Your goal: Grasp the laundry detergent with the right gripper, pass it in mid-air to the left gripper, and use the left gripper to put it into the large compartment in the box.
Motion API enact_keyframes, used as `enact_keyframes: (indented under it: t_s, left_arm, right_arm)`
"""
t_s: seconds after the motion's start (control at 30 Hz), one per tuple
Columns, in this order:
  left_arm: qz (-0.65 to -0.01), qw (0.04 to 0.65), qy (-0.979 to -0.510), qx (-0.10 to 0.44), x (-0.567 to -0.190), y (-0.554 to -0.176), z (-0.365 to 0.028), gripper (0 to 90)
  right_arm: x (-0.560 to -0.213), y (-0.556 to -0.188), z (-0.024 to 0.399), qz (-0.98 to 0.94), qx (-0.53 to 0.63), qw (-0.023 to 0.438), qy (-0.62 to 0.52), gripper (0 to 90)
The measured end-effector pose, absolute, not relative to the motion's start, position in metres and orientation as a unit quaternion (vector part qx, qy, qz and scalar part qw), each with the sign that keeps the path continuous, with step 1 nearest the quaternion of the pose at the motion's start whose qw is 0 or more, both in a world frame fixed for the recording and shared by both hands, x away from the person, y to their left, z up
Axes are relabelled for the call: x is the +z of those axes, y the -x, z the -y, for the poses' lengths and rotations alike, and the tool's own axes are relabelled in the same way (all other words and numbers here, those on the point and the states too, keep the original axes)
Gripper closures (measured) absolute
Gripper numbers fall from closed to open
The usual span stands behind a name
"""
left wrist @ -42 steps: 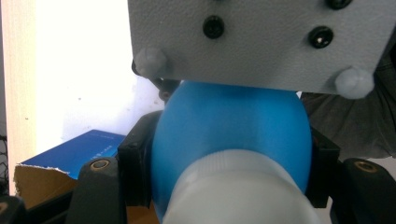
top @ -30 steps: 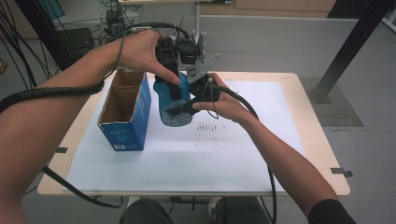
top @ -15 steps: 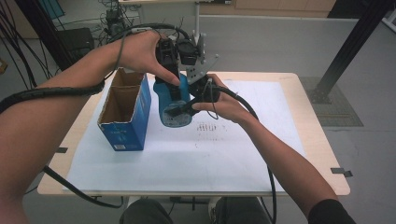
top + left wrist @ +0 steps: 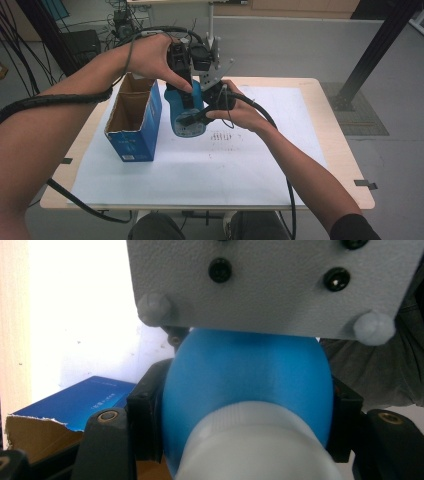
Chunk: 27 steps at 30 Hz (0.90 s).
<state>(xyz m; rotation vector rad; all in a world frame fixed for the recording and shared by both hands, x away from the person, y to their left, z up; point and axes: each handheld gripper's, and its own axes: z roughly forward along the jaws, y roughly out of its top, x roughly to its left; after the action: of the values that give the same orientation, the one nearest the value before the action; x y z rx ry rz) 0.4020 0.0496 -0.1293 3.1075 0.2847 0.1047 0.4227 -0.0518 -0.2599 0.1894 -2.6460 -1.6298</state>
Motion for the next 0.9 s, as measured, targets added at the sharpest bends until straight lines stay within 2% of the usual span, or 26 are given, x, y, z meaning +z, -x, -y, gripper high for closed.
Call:
enact_keyframes:
  t_s: [0.9]
  left_arm:
    - [-0.091, 0.006, -0.995, 0.035, -0.1318, -0.4016, -0.0469, 37.3]
  right_arm:
    - [-0.2628, -0.4219, 0.0542, 0.849, -0.524, 0.027, -0.053, 42.0]
